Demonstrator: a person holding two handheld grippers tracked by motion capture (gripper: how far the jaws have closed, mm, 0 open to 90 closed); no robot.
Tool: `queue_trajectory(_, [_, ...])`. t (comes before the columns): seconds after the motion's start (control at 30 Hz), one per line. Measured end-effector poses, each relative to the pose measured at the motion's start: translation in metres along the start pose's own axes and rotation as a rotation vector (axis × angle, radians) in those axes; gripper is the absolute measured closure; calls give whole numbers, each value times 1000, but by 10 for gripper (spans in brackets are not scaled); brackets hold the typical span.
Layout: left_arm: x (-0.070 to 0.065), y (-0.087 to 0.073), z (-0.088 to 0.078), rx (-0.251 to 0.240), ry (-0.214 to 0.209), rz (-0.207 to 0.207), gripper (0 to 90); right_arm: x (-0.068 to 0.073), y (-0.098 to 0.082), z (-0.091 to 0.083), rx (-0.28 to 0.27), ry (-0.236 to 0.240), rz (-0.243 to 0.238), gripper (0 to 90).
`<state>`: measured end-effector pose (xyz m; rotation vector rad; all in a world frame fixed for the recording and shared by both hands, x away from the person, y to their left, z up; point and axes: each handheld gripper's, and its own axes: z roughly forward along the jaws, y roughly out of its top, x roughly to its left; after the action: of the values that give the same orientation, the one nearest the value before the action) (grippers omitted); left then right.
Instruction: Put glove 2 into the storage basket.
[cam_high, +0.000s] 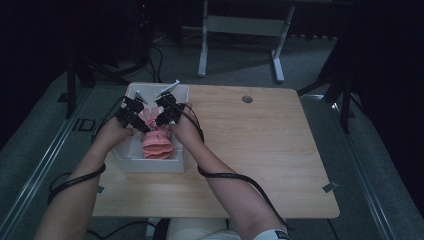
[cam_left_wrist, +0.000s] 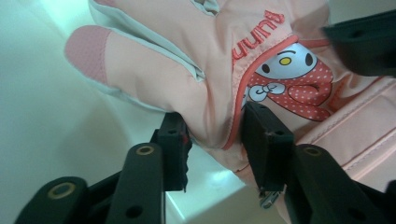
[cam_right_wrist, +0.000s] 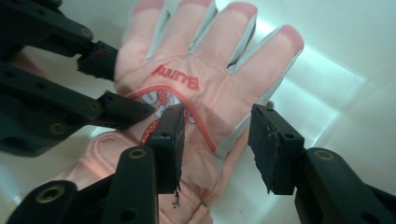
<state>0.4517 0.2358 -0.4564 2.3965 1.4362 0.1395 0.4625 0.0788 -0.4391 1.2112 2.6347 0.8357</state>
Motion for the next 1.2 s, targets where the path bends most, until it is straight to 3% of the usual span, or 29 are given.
queue_trajectory(0.03, [0,0,0,-6,4,-1,570,-3,-1,-5,-14,24,3,540])
queue_trajectory(0.2, [-2,-2,-5,-65,51,-11,528,-8,-3,-12,-30,52,5,521])
queue_trajectory(0.33, [0,-2,-10,-95,43,-34,490,-13,-6,-19,-44,72,5,498])
queue_trajectory(0.4, [0,-2,-13,-101,79,-29,483,-15,-7,-20,-45,72,-1,490])
queue_trajectory(0.67, [5,-6,-25,-140,59,-47,479,-17,-8,-25,-62,87,-4,475])
queue_trajectory(0.8, [3,-10,-32,-184,62,-48,474,-18,-10,-30,-78,94,-7,472])
queue_trajectory(0.83, [1,-11,-36,-211,58,-47,474,-19,-10,-34,-89,99,-4,472])
queue_trajectory(1.03, [-8,-10,-43,-247,55,-30,475,-21,-10,-47,-121,101,-19,471])
queue_trajectory(1.2, [-18,-8,-48,-282,21,-20,474,-28,-13,-66,-164,113,-24,463])
